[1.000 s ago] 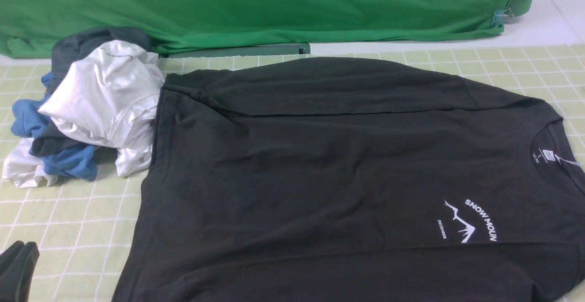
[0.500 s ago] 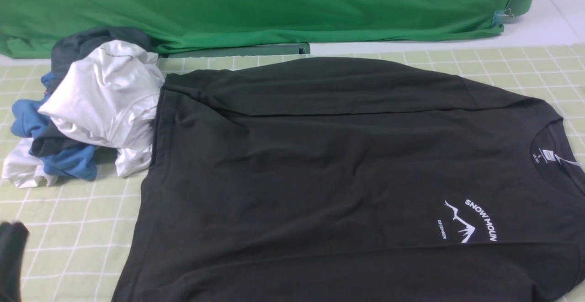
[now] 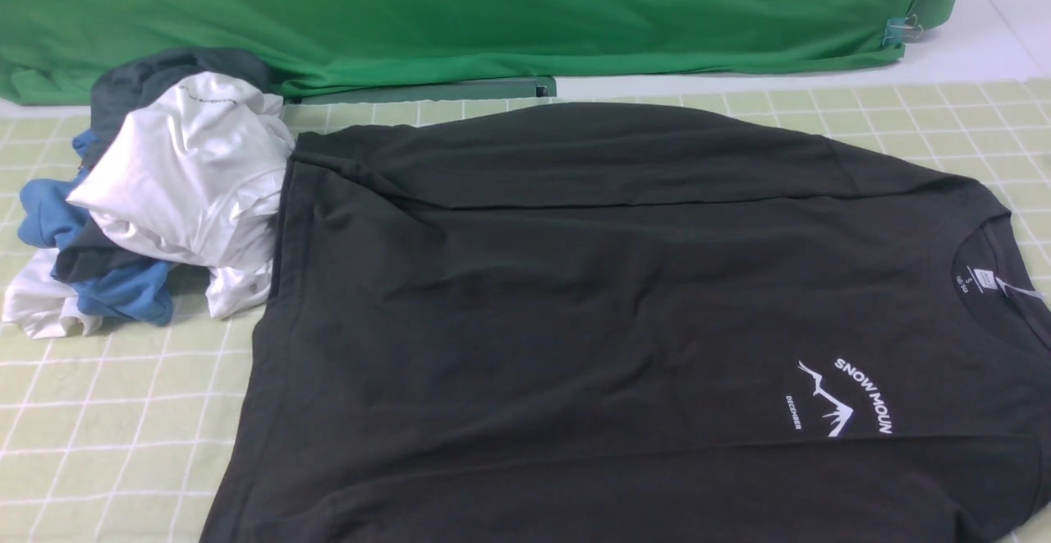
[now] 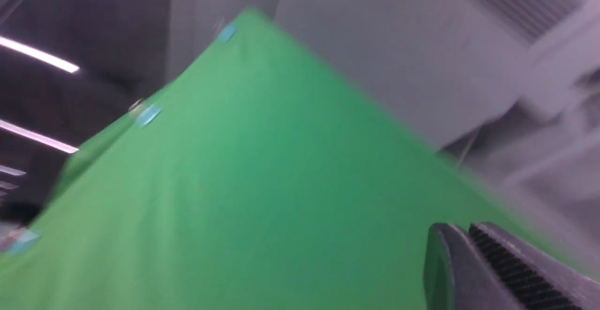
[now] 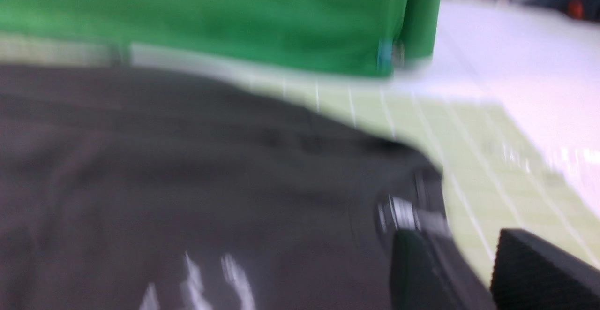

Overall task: Fold a long-sleeved shirt over a green coffee tablecloth.
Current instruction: 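Grasp the left edge of the dark T-shirt lying flat on the table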

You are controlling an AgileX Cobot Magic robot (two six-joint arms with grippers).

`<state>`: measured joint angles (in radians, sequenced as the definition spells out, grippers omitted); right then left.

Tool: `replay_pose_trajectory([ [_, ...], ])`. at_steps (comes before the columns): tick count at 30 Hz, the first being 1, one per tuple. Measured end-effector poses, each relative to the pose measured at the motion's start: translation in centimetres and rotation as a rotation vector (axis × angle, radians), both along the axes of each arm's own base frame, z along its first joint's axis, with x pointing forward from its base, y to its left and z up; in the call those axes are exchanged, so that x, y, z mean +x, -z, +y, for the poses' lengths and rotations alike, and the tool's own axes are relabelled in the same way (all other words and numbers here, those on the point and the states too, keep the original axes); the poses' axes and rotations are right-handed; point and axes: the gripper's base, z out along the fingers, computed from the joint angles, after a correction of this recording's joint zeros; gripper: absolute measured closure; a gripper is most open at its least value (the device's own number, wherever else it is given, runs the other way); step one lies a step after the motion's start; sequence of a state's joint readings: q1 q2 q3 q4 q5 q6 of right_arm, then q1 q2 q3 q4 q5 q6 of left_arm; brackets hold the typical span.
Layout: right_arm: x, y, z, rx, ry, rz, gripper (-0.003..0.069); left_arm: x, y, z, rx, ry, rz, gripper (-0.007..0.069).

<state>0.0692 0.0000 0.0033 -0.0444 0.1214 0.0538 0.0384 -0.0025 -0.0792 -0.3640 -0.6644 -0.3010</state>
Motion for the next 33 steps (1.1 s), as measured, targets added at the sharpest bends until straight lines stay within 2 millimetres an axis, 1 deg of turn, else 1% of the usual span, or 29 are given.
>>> replay_pose_trajectory([
  [1,0.0,-0.5,0.1,0.047,-0.004,-0.052,0.0414,-0.5,-1.6,-0.1,-0.001,0.020,-0.018,0.0589],
  [2,0.0,-1.3,0.2,0.146,-0.016,-0.133,0.0414,-0.6,-4.1,-0.6,0.017,0.069,0.032,0.0589],
  [4,0.0,-2.0,0.3,0.266,-0.033,-0.199,0.0414,-0.8,-6.9,-1.1,0.070,0.095,0.088,0.0589],
  [5,-0.1,-2.3,0.3,0.340,-0.046,-0.234,0.0414,-0.4,-8.5,-1.5,0.124,0.108,0.179,0.0589],
  [6,-0.1,-2.5,0.3,0.377,-0.054,-0.251,0.0414,0.3,-9.5,-1.8,0.161,0.118,0.277,0.0589],
  [7,-0.1,-2.5,0.3,0.391,-0.056,-0.253,0.0414,0.9,-9.5,-1.9,0.166,0.129,0.332,0.0589],
  [8,-0.2,-2.7,0.4,0.434,-0.064,-0.268,0.0415,2.5,-10.4,-2.1,0.196,0.161,0.526,0.0589],
  [9,-0.2,-2.7,0.4,0.449,-0.066,-0.270,0.0415,3.6,-10.2,-2.3,0.208,0.182,0.644,0.0589],
  [10,-0.2,-2.7,0.4,0.452,-0.066,-0.269,0.0415,4.2,-9.8,-2.3,0.211,0.195,0.712,0.0589],
  [11,-0.2,-2.8,0.4,0.465,-0.068,-0.272,0.0415,6.2,-8.6,-2.6,0.261,0.240,0.956,0.0589],
  [13,-0.2,-2.8,0.4,0.472,-0.069,-0.272,0.0415,8.5,-6.2,-3.0,0.346,0.327,1.240,0.0589],
  [15,-0.2,-2.8,0.4,0.478,-0.070,-0.273,0.0415,10.2,-3.8,-3.4,0.403,0.432,1.460,0.0589],
  [16,-0.2,-2.8,0.4,0.479,-0.070,-0.273,0.0415,10.3,-3.5,-3.5,0.417,0.443,1.481,0.0589],
  [17,-0.2,-2.8,0.4,0.491,-0.072,-0.275,0.0417,11.4,-1.6,-3.7,0.435,0.528,1.633,0.0589],
  [18,-0.2,-2.9,0.4,0.511,-0.078,-0.285,0.0417,12.1,-0.4,-3.8,0.453,0.570,1.712,0.0589],
  [19,-0.2,-3.0,0.4,0.514,-0.079,-0.288,0.0417,12.3,0.0,-3.8,0.452,0.582,1.739,0.0589],
  [20,-0.3,-3.2,0.4,0.535,-0.092,-0.313,0.0417,13.1,1.4,-3.8,0.460,0.617,1.817,0.0593],
  [21,-0.3,-3.3,0.4,0.542,-0.097,-0.322,0.0417,13.6,2.0,-3.8,0.458,0.632,1.851,0.0599],
  [23,-0.4,-3.5,0.4,0.554,-0.094,-0.310,0.0421,14.4,3.8,-3.9,0.485,0.663,1.930,0.0615],
  [24,-0.3,-3.6,0.4,0.554,-0.086,-0.287,0.0428,14.7,4.2,-4.1,0.497,0.673,1.949,0.0617],
  [25,-0.4,-4.4,0.3,0.551,-0.074,-0.250,0.0461,15.0,5.0,-4.6,0.544,0.689,1.972,0.0620],
  [26,-0.4,-4.7,0.3,0.536,-0.062,-0.210,0.0482,15.3,5.4,-4.9,0.565,0.696,1.983,0.0622],
  [27,-0.3,-5.9,0.3,0.496,-0.047,-0.155,0.0541,15.6,5.8,-5.6,0.600,0.704,1.996,0.0622],
  [29,0.1,-7.0,0.3,0.392,-0.033,-0.042,0.0614,16.1,6.7,-6.8,0.641,0.702,2.021,0.0622],
  [30,0.2,-7.9,0.4,0.349,-0.040,-0.004,0.0631,16.2,7.2,-7.4,0.665,0.696,2.041,0.0622],
  [31,0.8,-8.2,0.5,0.292,-0.042,0.076,0.0643,16.3,7.7,-8.0,0.704,0.694,2.062,0.0622],
  [33,1.6,-9.5,0.8,0.206,-0.059,0.185,0.0654,16.5,8.5,-8.7,0.760,0.685,2.101,0.0622],
])
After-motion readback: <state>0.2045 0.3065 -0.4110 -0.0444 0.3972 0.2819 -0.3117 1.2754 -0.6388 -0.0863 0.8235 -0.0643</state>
